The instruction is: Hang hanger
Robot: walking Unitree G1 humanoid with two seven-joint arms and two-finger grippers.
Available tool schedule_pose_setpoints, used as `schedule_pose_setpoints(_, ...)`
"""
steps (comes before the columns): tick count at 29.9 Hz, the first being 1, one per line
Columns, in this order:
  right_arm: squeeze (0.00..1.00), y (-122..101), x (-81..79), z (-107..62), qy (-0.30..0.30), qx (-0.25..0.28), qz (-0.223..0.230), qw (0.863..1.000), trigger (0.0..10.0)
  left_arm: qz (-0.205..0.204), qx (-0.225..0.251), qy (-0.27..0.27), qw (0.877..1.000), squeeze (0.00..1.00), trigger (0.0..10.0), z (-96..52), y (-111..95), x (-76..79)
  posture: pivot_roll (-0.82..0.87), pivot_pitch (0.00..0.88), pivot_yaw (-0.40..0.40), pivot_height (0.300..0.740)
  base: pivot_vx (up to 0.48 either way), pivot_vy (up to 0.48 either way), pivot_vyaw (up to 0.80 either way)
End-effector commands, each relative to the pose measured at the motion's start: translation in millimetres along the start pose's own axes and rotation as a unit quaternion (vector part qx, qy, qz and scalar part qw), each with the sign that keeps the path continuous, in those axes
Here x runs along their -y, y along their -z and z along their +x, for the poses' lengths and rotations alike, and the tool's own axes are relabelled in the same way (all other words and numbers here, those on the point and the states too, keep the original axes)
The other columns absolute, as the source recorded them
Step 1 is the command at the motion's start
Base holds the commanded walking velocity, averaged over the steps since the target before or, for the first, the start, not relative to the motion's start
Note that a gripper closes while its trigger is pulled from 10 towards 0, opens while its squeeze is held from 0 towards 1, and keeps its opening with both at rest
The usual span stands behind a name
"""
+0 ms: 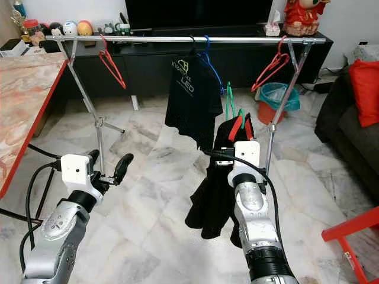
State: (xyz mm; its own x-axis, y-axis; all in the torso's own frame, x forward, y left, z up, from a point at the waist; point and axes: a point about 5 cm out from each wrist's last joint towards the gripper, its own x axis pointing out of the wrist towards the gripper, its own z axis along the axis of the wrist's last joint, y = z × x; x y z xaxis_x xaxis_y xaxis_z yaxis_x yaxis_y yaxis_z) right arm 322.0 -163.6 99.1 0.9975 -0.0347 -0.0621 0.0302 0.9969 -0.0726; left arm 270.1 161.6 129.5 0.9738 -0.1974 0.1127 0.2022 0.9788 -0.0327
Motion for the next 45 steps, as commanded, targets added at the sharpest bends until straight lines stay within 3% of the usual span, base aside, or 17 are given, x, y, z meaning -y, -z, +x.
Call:
schedule_pose_setpoints(1,0.00,-8,-1.0,3.6,-0.003,0.017,0.003,1.000,10.0,-0.004,0.003,0.006,1.000,0.00,10.0,0.2,-2,3.0,0.05,0.000,0.000,0.740,0.000,0.000,0.00)
schedule_pose_setpoints(11,0.00,-20,0.6,11.1,-0.012,0.030,-0.012,0.999,10.0,-0.016,0.010,-0.007,1.000,0.00,10.0,1.9,-2,3.1,0.02,0.000,-0.018,0.740,0.000,0.000,0.00)
schedule_pose_setpoints(45,0.00,-15,-3.2,7.6,-0.020,0.022,-0.018,0.999,10.0,-0.014,0.007,0.006,1.000,0.00,10.0,0.7,-2,5.3,0.01,0.000,-0.004,0.740,-0.289,0.000,0.00)
